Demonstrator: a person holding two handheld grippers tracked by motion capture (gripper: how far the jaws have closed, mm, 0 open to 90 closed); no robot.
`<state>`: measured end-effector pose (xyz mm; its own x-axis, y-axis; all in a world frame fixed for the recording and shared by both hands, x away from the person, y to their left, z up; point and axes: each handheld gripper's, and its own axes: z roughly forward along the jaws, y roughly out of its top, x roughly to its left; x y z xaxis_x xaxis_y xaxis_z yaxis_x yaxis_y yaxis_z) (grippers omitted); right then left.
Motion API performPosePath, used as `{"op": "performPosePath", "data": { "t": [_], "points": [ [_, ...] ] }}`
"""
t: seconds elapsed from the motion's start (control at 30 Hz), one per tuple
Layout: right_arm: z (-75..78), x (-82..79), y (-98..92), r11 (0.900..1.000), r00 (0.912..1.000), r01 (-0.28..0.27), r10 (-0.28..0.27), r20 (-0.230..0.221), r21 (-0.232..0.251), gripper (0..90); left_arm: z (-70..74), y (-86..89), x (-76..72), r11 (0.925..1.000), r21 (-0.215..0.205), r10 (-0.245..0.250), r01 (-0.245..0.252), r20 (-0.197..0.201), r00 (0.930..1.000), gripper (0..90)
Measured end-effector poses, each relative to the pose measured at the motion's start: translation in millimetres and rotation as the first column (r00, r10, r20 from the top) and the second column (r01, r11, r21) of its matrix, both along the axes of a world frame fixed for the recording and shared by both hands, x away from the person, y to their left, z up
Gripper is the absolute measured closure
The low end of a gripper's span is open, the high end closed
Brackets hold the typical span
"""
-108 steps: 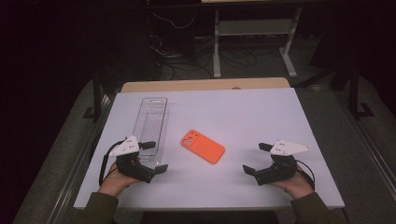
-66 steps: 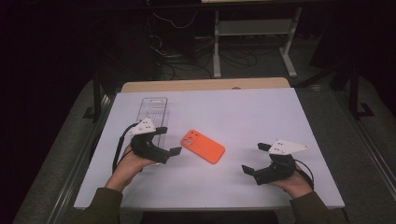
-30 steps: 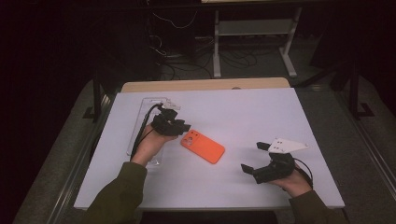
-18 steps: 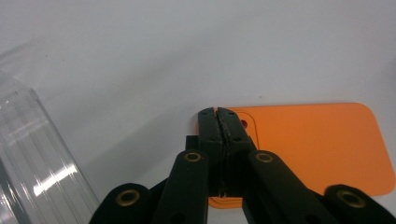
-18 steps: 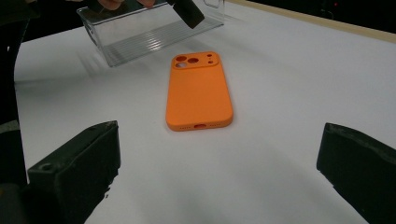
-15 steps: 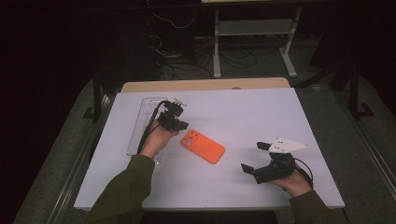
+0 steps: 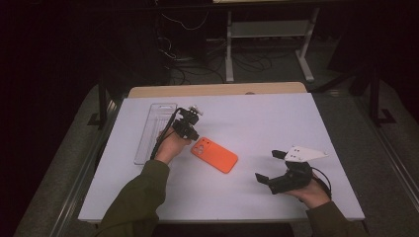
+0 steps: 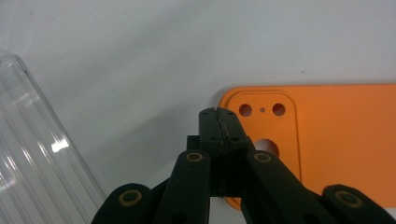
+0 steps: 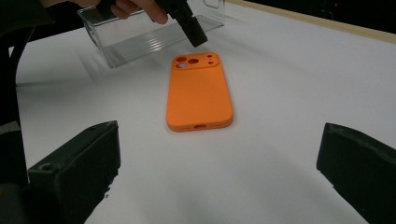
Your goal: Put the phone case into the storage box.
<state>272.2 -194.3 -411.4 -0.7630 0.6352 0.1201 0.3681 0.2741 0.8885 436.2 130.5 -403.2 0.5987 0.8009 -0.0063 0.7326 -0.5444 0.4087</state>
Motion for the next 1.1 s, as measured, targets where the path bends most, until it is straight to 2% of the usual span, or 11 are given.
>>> {"op": "performPosePath", "data": {
  "t": [0.23, 0.43, 0.57, 0.73, 0.93, 1.1],
  "points": [
    [0.3, 0.1, -0.6, 1.000, 1.0000, -0.002, 0.002, 0.001, -0.001, 0.0, -6.1, -3.3, 2.7, 0.9996, 0.029, -0.003, 0.004, -0.027, 0.9996, 89.6],
    [0.2, 0.0, -0.5, 1.000, 1.0000, -0.003, 0.003, 0.000, -0.001, 0.0, -10.2, -6.7, 4.8, 0.9990, 0.041, 0.021, -0.019, -0.048, 0.9987, 89.6],
    [0.4, -0.1, -0.7, 1.000, 1.0000, -0.003, 0.003, 0.001, 0.000, 0.0, -11.8, -6.7, 7.8, 0.9975, 0.065, 0.034, -0.029, -0.069, 0.9970, 89.5],
    [0.4, 0.0, -0.8, 1.000, 1.0000, -0.004, 0.004, 0.001, 0.000, 0.0, -15.1, -8.3, 9.4, 0.9965, 0.064, 0.059, -0.053, -0.085, 0.9947, 89.6],
    [0.3, 0.1, -0.6, 1.000, 1.0000, -0.004, 0.004, 0.001, -0.001, 0.0, -14.3, -10.5, 8.0, 0.9974, 0.069, 0.027, -0.020, -0.093, 0.9953, 89.5],
    [0.5, 0.0, -0.8, 1.000, 1.0000, -0.003, 0.003, 0.003, 0.001, 0.0, -14.6, -18.0, 3.4, 0.9986, 0.053, 0.000, 0.005, -0.098, 0.9952, 89.6]
  ]
}}
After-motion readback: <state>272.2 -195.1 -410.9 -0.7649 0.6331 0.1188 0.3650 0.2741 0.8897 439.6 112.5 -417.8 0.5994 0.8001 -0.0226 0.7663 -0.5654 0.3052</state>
